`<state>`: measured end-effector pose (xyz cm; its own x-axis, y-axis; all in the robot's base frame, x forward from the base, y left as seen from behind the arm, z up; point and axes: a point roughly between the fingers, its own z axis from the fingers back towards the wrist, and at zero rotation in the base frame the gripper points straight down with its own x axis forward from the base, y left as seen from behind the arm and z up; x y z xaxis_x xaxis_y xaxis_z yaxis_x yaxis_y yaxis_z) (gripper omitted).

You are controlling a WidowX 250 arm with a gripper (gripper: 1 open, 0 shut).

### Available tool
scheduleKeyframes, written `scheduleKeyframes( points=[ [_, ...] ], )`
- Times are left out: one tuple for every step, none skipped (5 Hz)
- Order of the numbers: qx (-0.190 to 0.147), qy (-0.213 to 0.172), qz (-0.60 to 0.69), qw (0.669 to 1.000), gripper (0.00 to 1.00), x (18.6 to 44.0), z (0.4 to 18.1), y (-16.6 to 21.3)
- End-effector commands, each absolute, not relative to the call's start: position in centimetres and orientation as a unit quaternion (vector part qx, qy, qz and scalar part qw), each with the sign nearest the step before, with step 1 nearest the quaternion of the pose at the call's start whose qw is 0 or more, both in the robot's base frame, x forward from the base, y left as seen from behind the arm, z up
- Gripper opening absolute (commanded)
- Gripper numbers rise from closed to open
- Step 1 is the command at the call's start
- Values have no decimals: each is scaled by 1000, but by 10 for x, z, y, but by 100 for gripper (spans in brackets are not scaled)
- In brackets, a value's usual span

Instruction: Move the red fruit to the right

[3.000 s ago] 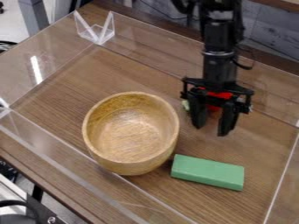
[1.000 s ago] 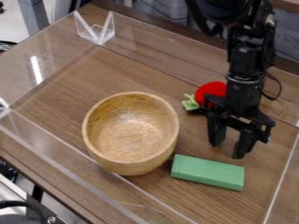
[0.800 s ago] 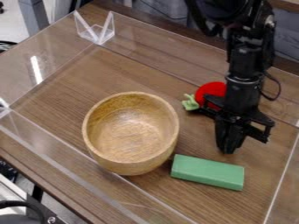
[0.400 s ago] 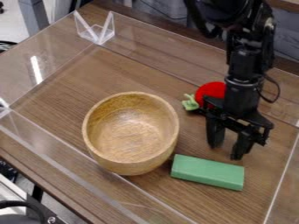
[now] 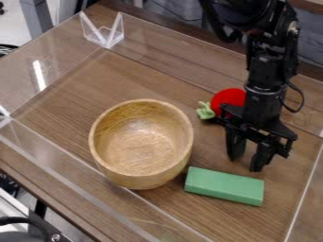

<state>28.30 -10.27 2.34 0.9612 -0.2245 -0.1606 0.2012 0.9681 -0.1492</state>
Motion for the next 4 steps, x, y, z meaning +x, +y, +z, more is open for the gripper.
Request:
scheduleKeyframes(
  points=[
    [-69, 37, -104, 991, 100, 292, 50, -105],
    [-68, 32, -100, 992, 0, 295, 50, -102],
    [-67, 27, -97, 993, 0, 297, 49, -101],
    [-66, 24, -97, 993, 0, 295, 49, -102]
  ],
)
